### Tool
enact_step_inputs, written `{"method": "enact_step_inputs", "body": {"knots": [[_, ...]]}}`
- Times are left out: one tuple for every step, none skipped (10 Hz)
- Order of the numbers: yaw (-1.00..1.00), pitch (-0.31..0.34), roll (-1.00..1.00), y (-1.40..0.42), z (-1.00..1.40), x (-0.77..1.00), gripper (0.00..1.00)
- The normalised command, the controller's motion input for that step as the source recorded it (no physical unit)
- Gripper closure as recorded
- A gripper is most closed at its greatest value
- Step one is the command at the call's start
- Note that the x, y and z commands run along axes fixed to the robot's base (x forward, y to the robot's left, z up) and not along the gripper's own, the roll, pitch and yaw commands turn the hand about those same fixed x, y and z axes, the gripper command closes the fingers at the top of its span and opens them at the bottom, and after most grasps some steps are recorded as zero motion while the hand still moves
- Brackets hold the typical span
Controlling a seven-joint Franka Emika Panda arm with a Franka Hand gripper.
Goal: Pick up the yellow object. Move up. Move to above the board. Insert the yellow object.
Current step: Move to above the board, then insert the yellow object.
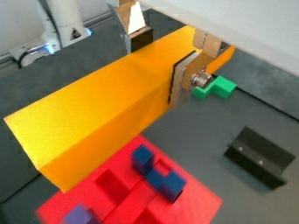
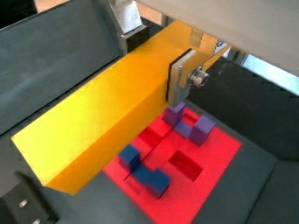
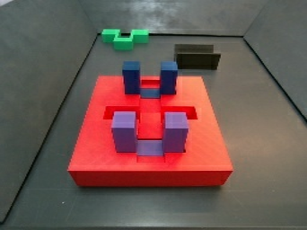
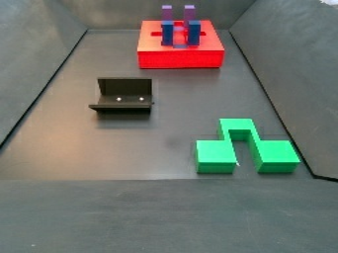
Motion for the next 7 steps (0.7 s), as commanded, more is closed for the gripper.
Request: {"method": "enact_step_inputs", "body": {"knots": [[0.01,0.152,0.0,-0.27,0.06,0.08,1.0],[0.0,0.0,0.0,0.0,-0.05,0.0,1.0],[0.0,0.0,0.0,0.0,-0.21,0.05,1.0],[0.0,-0.037,0.0,0.0,-0.4,0.03,1.0],[0.0,-0.053,0.06,-0.03,-0.61,0.07,1.0],[0.13,-0.09,0.2,-0.3,-0.82,0.0,1.0],[0.23,-0.121,0.21,-0.42,-0.79,0.0,1.0]]}}
